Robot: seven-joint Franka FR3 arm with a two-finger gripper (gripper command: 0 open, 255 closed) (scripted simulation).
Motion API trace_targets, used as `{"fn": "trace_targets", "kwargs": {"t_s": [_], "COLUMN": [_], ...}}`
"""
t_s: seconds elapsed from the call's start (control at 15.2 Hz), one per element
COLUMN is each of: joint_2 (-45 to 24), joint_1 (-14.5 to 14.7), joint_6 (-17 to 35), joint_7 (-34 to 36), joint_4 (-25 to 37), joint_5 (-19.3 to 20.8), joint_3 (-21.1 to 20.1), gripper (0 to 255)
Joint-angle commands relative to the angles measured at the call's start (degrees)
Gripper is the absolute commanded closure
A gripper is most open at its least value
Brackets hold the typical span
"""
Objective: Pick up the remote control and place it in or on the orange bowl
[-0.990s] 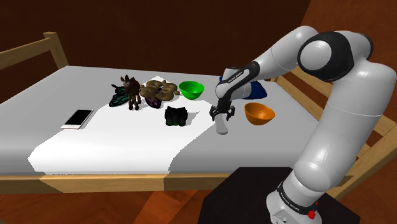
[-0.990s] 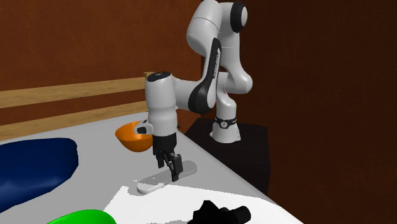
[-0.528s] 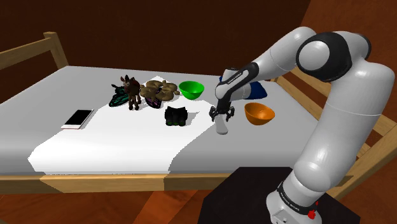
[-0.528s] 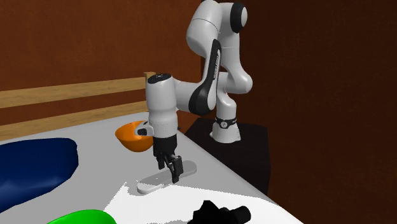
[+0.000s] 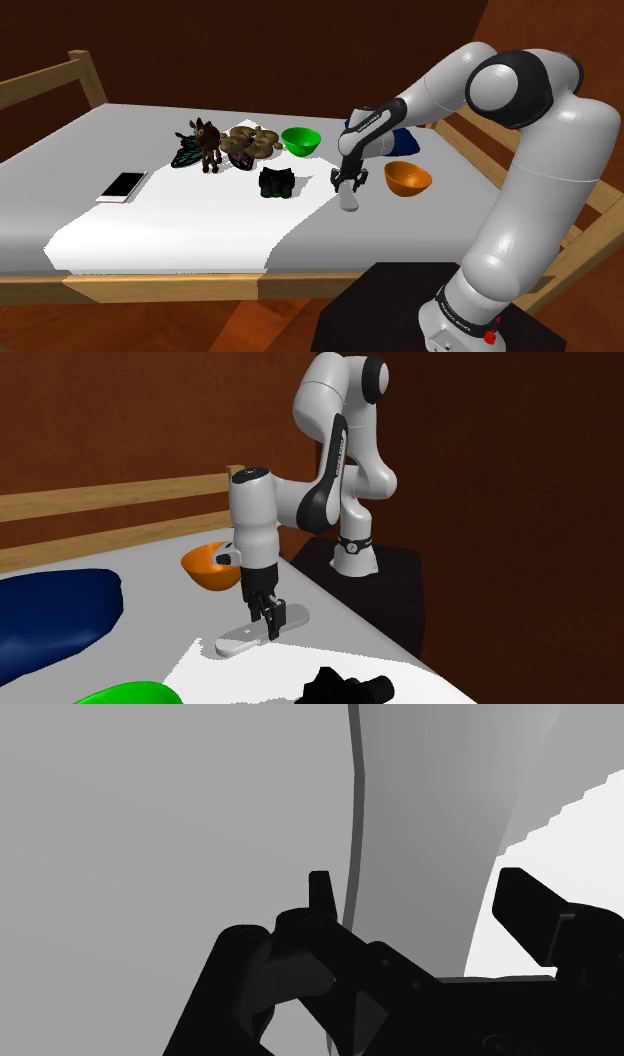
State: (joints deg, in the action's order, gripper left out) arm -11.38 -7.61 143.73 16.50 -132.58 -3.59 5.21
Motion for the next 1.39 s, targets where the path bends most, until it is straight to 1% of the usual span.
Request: {"fn": "trace_targets", "kwargs": {"t_s": [0.0,0.07,1.32], "joint_2": [0.00,0.00,10.39], "joint_1": [0.00,0.00,0.22], "joint_6": [0.01,0.03,-14.06], "joint_7": [0.00,-0.01,1.62], "joint_4": [0.00,-0.01,3.76], "joint_5": [0.00,0.00,2.04], "joint_3": [0.00,0.00,0.40], "gripper": [255,255,255]}}
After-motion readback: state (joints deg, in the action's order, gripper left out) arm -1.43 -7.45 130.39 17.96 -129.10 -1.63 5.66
